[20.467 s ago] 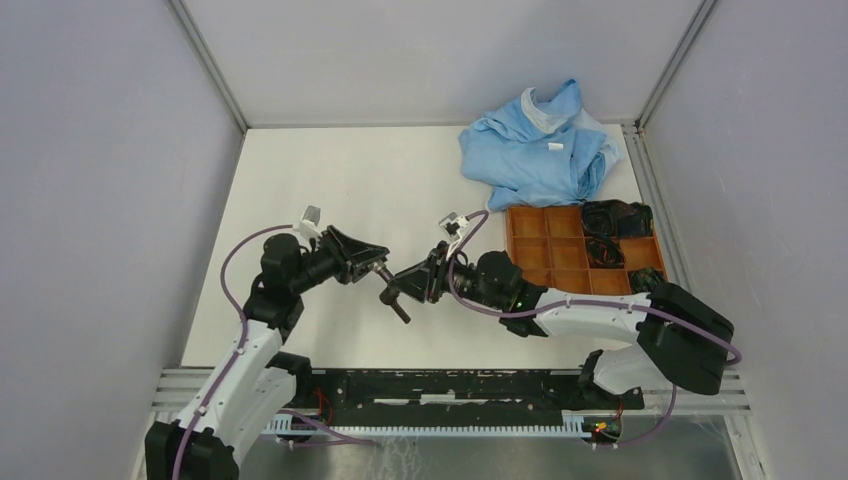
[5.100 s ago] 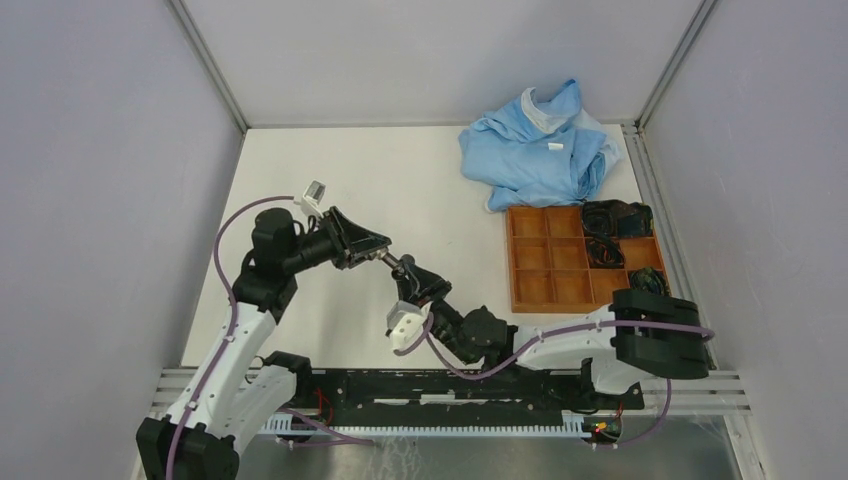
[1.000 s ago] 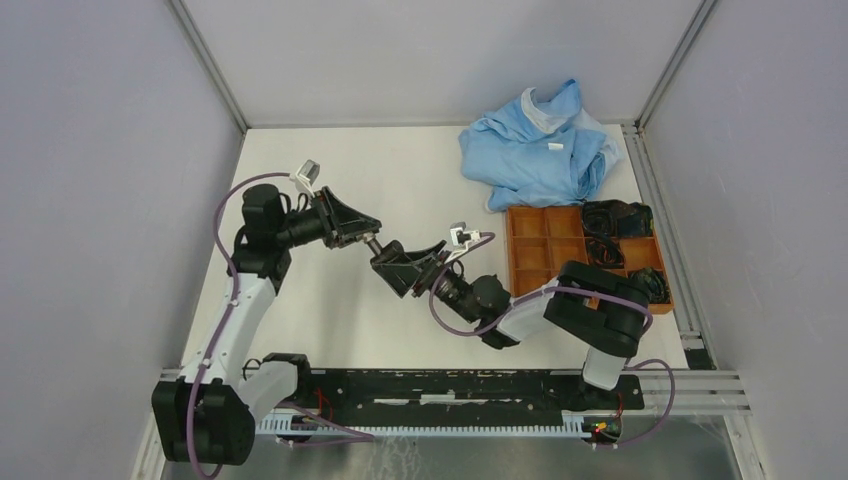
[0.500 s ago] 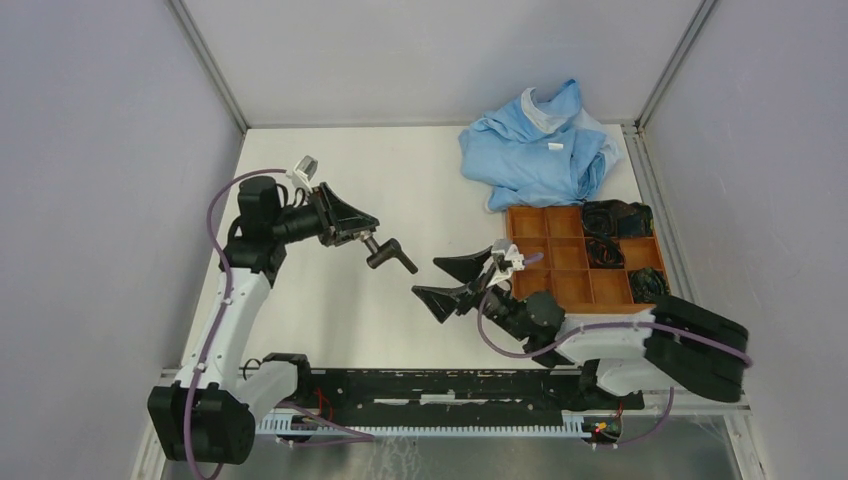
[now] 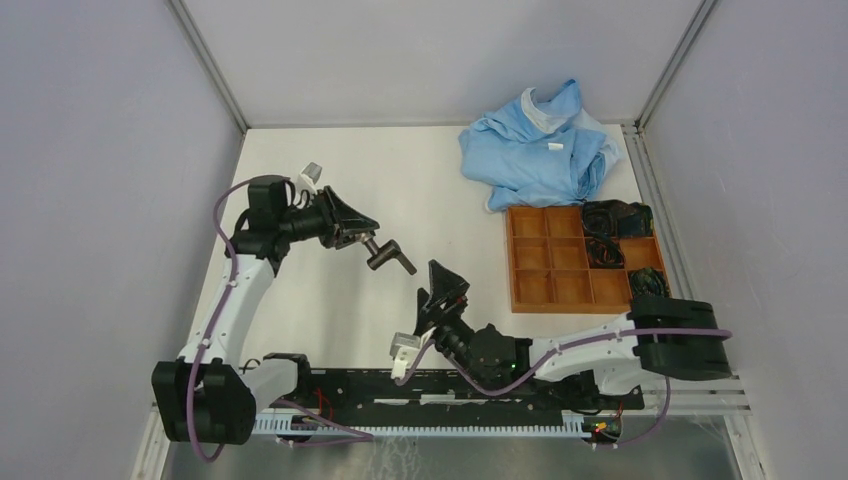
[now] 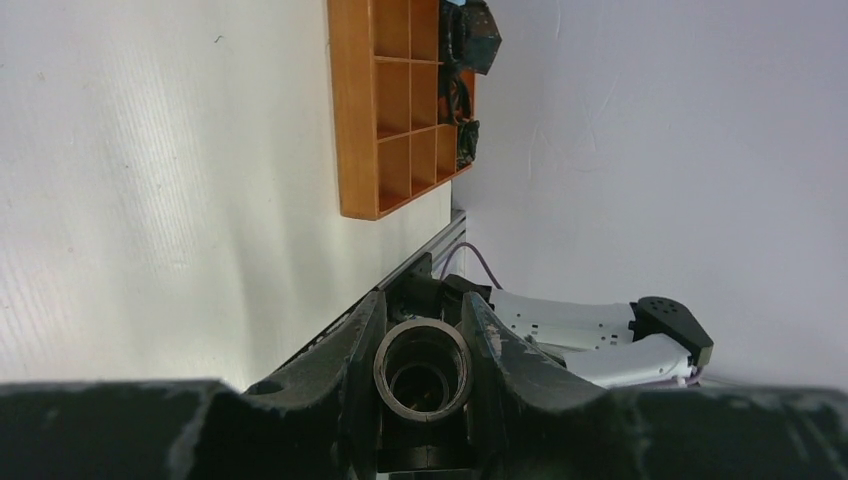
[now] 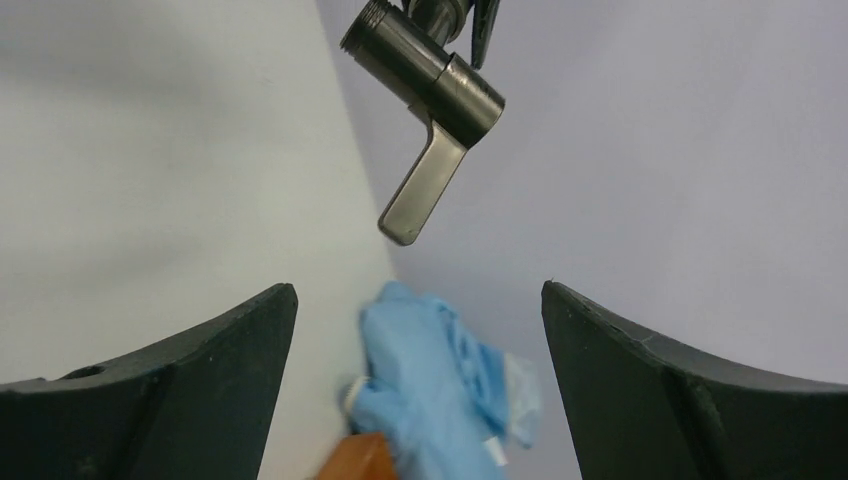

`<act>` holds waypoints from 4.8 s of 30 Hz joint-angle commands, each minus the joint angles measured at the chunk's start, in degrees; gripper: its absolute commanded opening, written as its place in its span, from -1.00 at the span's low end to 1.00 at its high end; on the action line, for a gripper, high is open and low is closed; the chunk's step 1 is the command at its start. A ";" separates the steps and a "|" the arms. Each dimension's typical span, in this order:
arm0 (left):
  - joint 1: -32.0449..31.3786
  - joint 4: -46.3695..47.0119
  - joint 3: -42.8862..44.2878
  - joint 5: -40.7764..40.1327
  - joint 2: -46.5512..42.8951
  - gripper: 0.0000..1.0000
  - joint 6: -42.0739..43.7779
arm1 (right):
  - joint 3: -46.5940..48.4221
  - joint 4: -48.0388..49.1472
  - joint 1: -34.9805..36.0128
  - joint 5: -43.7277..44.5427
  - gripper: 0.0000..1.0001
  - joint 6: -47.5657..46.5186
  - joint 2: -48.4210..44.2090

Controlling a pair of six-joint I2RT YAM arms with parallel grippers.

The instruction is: Install the water faucets

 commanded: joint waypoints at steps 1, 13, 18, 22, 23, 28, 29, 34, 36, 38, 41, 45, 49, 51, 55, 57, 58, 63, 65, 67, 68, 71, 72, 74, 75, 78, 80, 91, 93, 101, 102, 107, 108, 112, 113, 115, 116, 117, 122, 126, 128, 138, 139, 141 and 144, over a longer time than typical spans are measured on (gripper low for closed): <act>0.32 -3.83 1.78 3.18 1.30 -0.96 3.52 | -0.15 27.23 0.37 2.92 0.96 -37.99 8.07; 0.35 -6.73 1.34 2.89 1.55 -0.96 5.30 | 13.28 37.46 -2.22 -12.21 0.96 -54.49 29.05; 0.35 -7.40 1.29 3.24 1.36 -0.96 5.79 | 15.82 35.22 -4.56 -13.01 0.59 -51.74 31.68; 0.37 -7.50 1.30 3.81 1.51 -0.96 6.04 | 16.35 36.84 -5.24 -12.83 -0.03 -48.96 32.46; 0.33 -7.43 1.29 4.24 1.62 -0.96 6.06 | 16.95 36.33 -5.43 -12.43 -0.04 -48.37 32.83; 0.33 -7.33 1.17 4.95 0.81 -0.96 6.35 | 19.08 37.28 -5.86 -11.18 -0.27 -43.00 33.76; 0.34 -7.28 1.06 5.13 0.54 -0.96 6.47 | 19.15 36.78 -5.74 -10.74 -0.29 -40.04 33.12; 0.33 -2.25 -1.19 8.36 -1.20 -0.96 6.36 | 17.59 26.62 -5.67 -10.31 -0.34 -11.21 22.06; 0.39 1.22 -2.75 9.16 -2.18 -0.96 5.08 | 16.25 23.01 -6.60 -12.87 -0.36 3.54 16.60; 0.33 4.88 -4.37 9.86 -3.15 -0.96 3.21 | 14.57 21.70 -8.22 -16.31 -0.36 15.72 12.96; 0.37 7.70 -5.84 10.53 -4.44 -0.96 1.77 | 12.82 20.96 -10.70 -20.97 -0.35 32.30 9.09; 0.33 8.04 -6.09 10.81 -6.05 -0.96 2.09 | 10.01 22.23 -15.85 -26.75 -0.22 56.23 6.37; 0.32 9.20 -6.56 11.01 -7.47 -0.96 1.55 | 6.99 28.00 -21.34 -32.41 -0.15 78.09 7.36; 0.38 9.50 -6.78 10.95 -8.00 -0.96 1.36 | 5.64 31.24 -23.70 -35.13 -0.12 88.46 8.72; 0.37 10.51 -7.57 10.37 -9.52 -0.96 0.63 | 4.35 36.15 -27.04 -39.45 0.11 101.37 11.75; 0.36 11.22 -7.87 10.01 -10.11 -0.96 -0.08 | 4.23 36.11 -27.56 -40.86 0.19 101.75 11.98; 0.32 11.34 -8.05 9.91 -10.31 -0.96 -0.43 | 4.17 34.75 -27.52 -41.37 0.24 100.97 11.29; 0.31 10.84 -8.13 9.02 -10.71 -0.96 -1.46 | 4.52 17.22 -27.20 -42.86 0.46 88.24 1.12; 0.38 10.01 -7.82 8.45 -10.43 -0.96 -1.63 | 6.34 4.02 -26.35 -41.74 0.51 77.80 -3.45; 0.33 9.03 -7.45 7.58 -10.04 -0.96 -1.87 | 8.29 -8.98 -23.25 -35.71 0.55 64.37 -7.57; 0.31 8.81 -7.30 7.20 -9.58 -0.96 -2.30 | 8.77 -12.74 -21.04 -31.82 0.59 57.10 -8.86; 0.37 8.26 -6.86 5.77 -8.32 -0.96 -2.96 | 7.86 -18.94 -13.51 -20.28 0.65 34.79 -10.98; 0.35 7.99 -6.62 5.43 -7.87 -0.96 -2.92 | 7.25 -19.80 -11.20 -16.41 0.66 27.03 -11.09; 0.36 7.53 -6.17 5.04 -7.14 -0.96 -2.75 | 6.25 -20.09 -7.70 -8.85 0.70 15.21 -10.40; 0.39 7.19 -5.92 4.68 -6.90 -0.96 -2.55 | 5.74 -19.52 -6.29 -4.92 0.72 9.35 -9.86; 0.36 6.41 -5.19 4.24 -6.24 -0.96 -1.78 | 3.31 -12.31 -4.14 2.80 0.76 -7.15 -7.21; 0.33 6.38 -4.97 4.26 -5.79 -0.96 -1.72 | 0.34 -3.53 -3.37 4.05 0.79 -19.88 -4.69; 0.34 5.55 -4.86 4.94 -5.23 -0.96 -1.22 | 2.11 34.44 -3.26 -6.55 0.89 -57.70 18.82; 0.31 4.80 -4.66 5.17 -5.24 -0.96 -0.67 | 4.21 36.84 -3.31 -7.93 0.90 -59.39 21.38; 0.32 3.86 -4.42 6.34 -4.87 -0.96 0.25 | 8.36 34.69 -3.09 -10.31 0.91 -58.70 26.01; 0.31 3.85 -4.42 6.45 -4.84 -0.96 0.33 | 8.98 34.31 -3.08 -10.21 0.89 -58.17 26.49; 0.32 3.80 -4.42 6.62 -5.23 -0.96 0.26 | 9.68 32.44 -3.04 -9.96 0.63 -55.75 27.65; 0.33 3.74 -4.42 6.67 -5.27 -0.96 0.26 | 9.66 32.25 -3.09 -10.02 0.51 -55.21 27.71; 0.35 3.74 -4.50 6.96 -5.33 -0.96 0.35 | 9.83 31.99 -3.10 -10.29 0.13 -53.06 27.49; 0.38 3.67 -4.51 7.01 -5.47 -0.96 0.35 | 10.07 31.82 -3.10 -10.28 0.07 -52.38 27.47; 0.39 3.58 -4.51 7.21 -5.66 -0.96 0.35 | 10.61 31.51 -3.10 -10.31 0.00 -51.12 27.38; 0.32 3.62 -4.56 7.25 -5.76 -0.96 0.35 | 10.96 31.10 -3.09 -10.15 -0.04 -50.16 27.33; 0.34 3.51 -4.59 7.30 -5.98 -0.96 0.35 | 11.29 30.64 -3.09 -10.06 -0.08 -48.71 27.15; 0.39 2.95 -4.77 7.32 -6.67 -0.96 0.61 | 12.21 25.09 -2.92 -10.11 -0.21 -36.69 23.86; 0.31 2.96 -4.79 7.34 -6.79 -0.96 0.70 | 14.19 16.73 -2.65 -11.83 -0.23 -22.39 18.93; 0.32 3.00 -4.65 7.27 -6.81 -0.96 0.68 | 14.97 12.52 -2.65 -13.79 -0.24 -13.27 16.35; 0.39 3.31 -5.40 6.79 -7.54 -0.96 0.26 | 13.10 16.30 -5.60 -20.87 -0.21 26.73 9.56; 0.33 3.33 -5.45 6.81 -7.56 -0.96 0.26 | 12.62 17.85 -6.40 -21.93 -0.20 31.01 9.25; 0.31 3.31 -5.55 6.88 -7.52 -0.95 0.18 | 11.90 19.88 -7.78 -23.70 -0.19 38.14 8.82; 0.33 3.30 -5.18 6.90 -7.65 -0.96 0.17 | 11.00 21.57 -10.41 -26.76 -0.18 48.59 8.12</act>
